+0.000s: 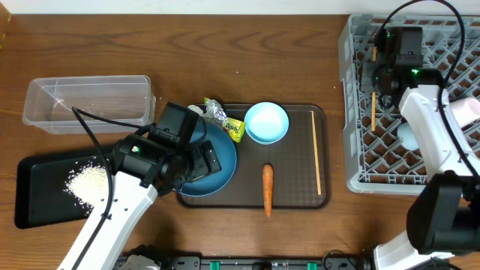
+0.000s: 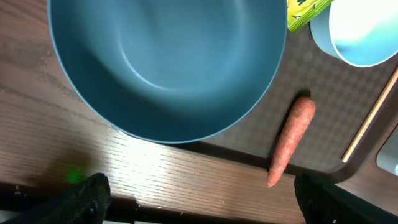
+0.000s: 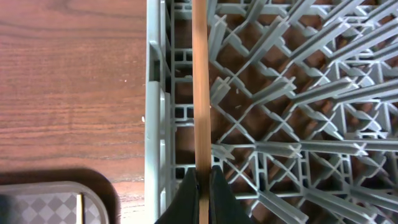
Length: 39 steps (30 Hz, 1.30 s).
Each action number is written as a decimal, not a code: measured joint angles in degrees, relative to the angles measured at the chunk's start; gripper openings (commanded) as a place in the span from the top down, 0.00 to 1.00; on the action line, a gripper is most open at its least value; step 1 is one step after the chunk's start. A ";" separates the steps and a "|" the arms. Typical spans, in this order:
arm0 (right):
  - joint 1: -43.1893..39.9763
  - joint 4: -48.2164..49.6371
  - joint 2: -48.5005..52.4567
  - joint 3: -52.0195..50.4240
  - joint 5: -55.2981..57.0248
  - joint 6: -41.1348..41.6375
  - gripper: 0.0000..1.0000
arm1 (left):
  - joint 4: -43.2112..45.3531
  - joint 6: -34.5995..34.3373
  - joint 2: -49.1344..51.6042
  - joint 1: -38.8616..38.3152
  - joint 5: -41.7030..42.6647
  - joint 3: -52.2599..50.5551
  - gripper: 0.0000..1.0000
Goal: Sort waste into correct bins and load items into the dishwasher rack
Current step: 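Carry the chopstick into the dish rack and release it, then return the right gripper to the tray and grasp the second chopstick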
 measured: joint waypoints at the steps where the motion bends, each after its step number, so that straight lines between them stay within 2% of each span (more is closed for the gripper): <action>1: 0.00 0.24 0.26 0.00 -0.09 0.07 0.95 | 0.00 -0.02 0.00 0.00 0.00 0.00 0.02; 2: 0.00 0.42 0.39 0.00 -0.13 0.17 0.92 | 0.00 0.00 0.00 0.00 0.00 0.00 0.02; 5: 0.00 0.55 0.50 0.00 -0.20 0.70 0.67 | 0.00 -0.02 0.00 0.00 0.00 0.00 0.02; 7: 0.00 0.55 0.50 0.00 -0.26 0.68 0.44 | 0.00 -0.02 0.00 0.00 0.00 0.00 0.02; 9: 0.00 0.37 0.50 0.00 -0.20 0.85 0.30 | 0.00 -0.02 0.00 0.00 0.00 0.00 0.02; 22: 0.04 -7.02 -1.05 0.00 -0.81 4.26 0.17 | 0.00 -0.02 0.00 0.00 0.00 0.00 0.02; 28: 1.29 -12.83 -12.66 0.07 -7.54 6.73 0.12 | 0.00 0.00 0.00 0.00 0.00 0.00 0.02; 33: 7.63 -19.21 -20.61 1.14 -12.57 6.95 0.13 | 0.00 0.00 0.00 0.00 0.00 0.00 0.02; 36: 12.15 -22.38 -20.39 0.72 -12.74 7.52 0.16 | 0.00 0.00 0.00 0.00 0.00 0.00 0.02; 39: 15.98 -22.75 -17.99 -1.77 -10.67 10.19 0.24 | 0.00 0.00 0.00 0.00 0.00 0.00 0.02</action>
